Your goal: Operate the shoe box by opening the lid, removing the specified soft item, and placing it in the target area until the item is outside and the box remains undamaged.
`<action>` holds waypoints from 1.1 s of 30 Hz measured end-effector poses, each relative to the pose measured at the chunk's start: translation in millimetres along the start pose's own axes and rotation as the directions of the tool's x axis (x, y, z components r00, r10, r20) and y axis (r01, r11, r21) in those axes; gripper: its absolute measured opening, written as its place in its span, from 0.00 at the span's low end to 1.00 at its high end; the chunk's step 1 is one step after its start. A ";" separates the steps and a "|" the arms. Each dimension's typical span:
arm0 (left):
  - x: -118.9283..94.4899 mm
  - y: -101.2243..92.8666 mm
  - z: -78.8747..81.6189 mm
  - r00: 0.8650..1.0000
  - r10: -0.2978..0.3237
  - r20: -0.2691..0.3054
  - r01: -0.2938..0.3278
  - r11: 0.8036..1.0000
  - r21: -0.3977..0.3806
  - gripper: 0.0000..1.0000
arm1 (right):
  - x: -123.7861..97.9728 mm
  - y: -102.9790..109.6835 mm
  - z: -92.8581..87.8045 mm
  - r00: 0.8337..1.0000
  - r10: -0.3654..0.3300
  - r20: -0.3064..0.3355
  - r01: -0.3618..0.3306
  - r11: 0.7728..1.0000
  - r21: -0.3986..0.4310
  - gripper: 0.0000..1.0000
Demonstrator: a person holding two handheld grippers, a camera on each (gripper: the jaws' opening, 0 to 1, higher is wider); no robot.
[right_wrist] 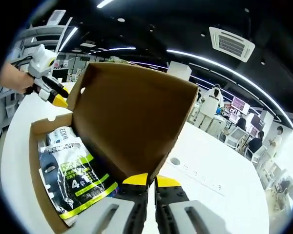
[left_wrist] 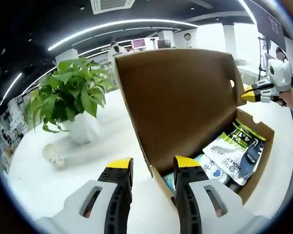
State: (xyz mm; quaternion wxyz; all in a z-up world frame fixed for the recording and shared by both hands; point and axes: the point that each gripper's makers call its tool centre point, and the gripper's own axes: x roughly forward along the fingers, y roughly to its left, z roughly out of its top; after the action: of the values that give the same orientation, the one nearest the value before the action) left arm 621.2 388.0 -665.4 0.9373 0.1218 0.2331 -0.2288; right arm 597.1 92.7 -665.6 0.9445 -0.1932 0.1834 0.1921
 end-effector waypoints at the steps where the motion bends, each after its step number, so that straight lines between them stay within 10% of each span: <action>1: 1.3 0.2 -1.3 1.000 0.001 -0.002 -0.001 1.000 -0.001 0.31 | 0.1 -0.1 0.1 1.000 0.000 -0.001 0.000 1.000 0.002 0.00; 33: 11.4 5.1 -11.8 0.998 0.066 -0.010 -0.066 0.998 0.012 0.01 | 7.7 -5.1 2.0 1.000 -0.014 0.003 0.014 0.999 0.035 0.00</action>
State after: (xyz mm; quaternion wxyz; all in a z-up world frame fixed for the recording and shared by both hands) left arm 628.2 392.1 -680.6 0.9424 0.1358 0.2325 -0.1985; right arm 606.4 91.5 -665.6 0.9494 -0.1777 0.1839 0.1824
